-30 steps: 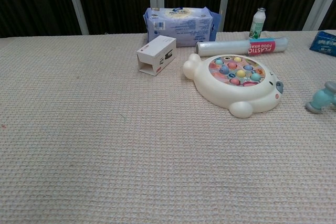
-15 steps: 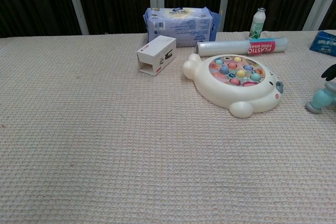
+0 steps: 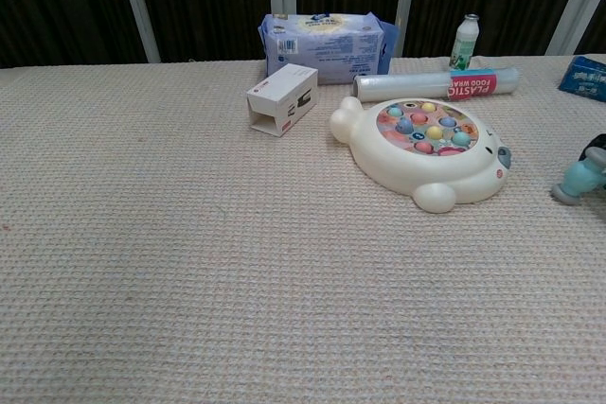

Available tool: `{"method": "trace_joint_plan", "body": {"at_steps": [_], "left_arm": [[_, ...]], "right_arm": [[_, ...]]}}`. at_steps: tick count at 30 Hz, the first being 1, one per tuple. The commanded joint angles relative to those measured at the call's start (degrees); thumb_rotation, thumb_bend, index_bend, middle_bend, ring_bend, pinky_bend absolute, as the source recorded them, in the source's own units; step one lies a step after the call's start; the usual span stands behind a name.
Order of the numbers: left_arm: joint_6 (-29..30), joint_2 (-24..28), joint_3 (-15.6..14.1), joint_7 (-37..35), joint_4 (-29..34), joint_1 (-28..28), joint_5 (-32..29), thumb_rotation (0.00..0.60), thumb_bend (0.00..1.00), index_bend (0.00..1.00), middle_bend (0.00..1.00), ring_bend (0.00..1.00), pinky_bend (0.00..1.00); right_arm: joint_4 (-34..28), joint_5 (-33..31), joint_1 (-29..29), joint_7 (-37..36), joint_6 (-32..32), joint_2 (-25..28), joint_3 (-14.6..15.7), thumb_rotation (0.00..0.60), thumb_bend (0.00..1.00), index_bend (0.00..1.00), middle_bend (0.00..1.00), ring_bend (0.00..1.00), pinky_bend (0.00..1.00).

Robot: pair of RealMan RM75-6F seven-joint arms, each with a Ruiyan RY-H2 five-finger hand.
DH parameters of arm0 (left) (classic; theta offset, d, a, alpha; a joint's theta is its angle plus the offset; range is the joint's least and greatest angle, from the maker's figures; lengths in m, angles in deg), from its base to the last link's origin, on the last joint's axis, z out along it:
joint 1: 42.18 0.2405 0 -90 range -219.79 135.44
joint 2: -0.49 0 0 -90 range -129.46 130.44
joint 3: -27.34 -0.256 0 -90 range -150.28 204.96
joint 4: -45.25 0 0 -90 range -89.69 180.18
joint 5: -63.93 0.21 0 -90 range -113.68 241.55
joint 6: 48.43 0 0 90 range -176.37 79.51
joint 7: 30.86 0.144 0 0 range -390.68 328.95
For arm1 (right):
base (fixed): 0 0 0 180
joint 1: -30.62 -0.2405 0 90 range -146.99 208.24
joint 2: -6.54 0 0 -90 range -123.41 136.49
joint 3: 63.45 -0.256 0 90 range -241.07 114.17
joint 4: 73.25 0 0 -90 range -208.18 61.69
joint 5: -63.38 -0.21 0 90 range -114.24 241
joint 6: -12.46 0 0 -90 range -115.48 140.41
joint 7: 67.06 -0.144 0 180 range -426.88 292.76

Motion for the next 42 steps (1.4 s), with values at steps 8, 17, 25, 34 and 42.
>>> {"method": "trace_joint_plan", "body": {"at_steps": [8,17,25,34,42], "left_arm": [[-0.3,0.0,0.1,-0.4,-0.3,-0.1,-0.5,0.600,0.13,0.00,0.00,0.00,0.00],[-0.5,0.0,0.1,-0.5,-0.4,-0.1,-0.9,0.600,0.13,0.00,0.00,0.00,0.00],[-0.8,0.0,0.1,-0.3,-0.3,-0.3,-1.2,0.600,0.13,0.00,0.00,0.00,0.00],[-1.4,0.0,0.1,-0.3,-0.3,-0.5,-1.6,0.600,0.13,0.00,0.00,0.00,0.00],[-1.6,-0.1,0.1,-0.8,-0.7,-0.7,-1.8,0.600,0.13,0.00,0.00,0.00,0.00]], "right_arm": [[1.1,0.4,0.1,-0.2,1.1,-1.2,0.5,0.600,0.52,0.42,0.42,0.22,0.09],[1.7,0.3,0.1,-0.4,1.4,-1.6,0.7,0.600,0.57,0.47,0.45,0.24,0.09],[2.4,0.0,0.0,-0.8,1.4,-2.0,0.6,0.600,0.60,0.53,0.49,0.28,0.10],[3.2,-0.1,0.3,-1.3,1.8,-2.7,0.7,0.600,0.63,0.63,0.56,0.34,0.13],[2.5,1.1,1.4,-1.6,7.8,-2.6,-0.4,0.600,0.70,0.78,0.67,0.44,0.21]]}}
